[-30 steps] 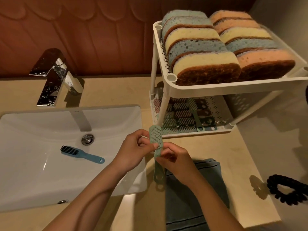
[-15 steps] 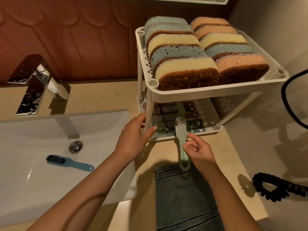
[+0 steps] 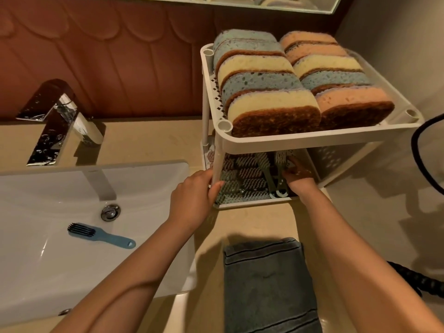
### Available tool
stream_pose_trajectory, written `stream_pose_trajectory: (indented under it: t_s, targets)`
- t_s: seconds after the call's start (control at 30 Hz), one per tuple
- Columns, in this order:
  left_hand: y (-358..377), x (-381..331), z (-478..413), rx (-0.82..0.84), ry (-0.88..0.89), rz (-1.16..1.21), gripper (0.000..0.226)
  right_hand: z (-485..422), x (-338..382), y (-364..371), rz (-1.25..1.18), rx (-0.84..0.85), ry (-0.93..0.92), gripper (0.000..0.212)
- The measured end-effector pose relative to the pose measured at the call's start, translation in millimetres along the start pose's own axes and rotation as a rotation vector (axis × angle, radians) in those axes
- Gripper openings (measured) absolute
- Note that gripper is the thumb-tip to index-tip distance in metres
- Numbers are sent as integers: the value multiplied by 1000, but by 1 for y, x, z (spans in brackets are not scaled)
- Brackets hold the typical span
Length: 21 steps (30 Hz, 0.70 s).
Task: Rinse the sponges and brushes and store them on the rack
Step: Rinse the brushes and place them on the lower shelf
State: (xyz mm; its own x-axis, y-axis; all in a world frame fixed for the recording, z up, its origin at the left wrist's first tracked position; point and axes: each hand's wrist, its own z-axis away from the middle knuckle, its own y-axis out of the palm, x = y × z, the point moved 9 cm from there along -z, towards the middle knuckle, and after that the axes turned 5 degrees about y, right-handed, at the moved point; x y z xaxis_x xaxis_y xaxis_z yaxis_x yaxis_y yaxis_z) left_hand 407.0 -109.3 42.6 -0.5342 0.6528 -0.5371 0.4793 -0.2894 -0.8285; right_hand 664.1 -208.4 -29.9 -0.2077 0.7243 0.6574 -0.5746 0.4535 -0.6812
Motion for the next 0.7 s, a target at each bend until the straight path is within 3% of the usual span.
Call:
stream_pose_trajectory:
  t_s: [0.27,0.53,0.7]
  targets:
    - [3,3,-1,3,11,-23,30,-16,-6,24,234,130,-80,45]
    - [1,3,0,-6,7,9,28,8,11,7,152,-133,-143,31]
    - [7,8,0,194,-131,375,33,44,16,14,-43,-132,-164,35]
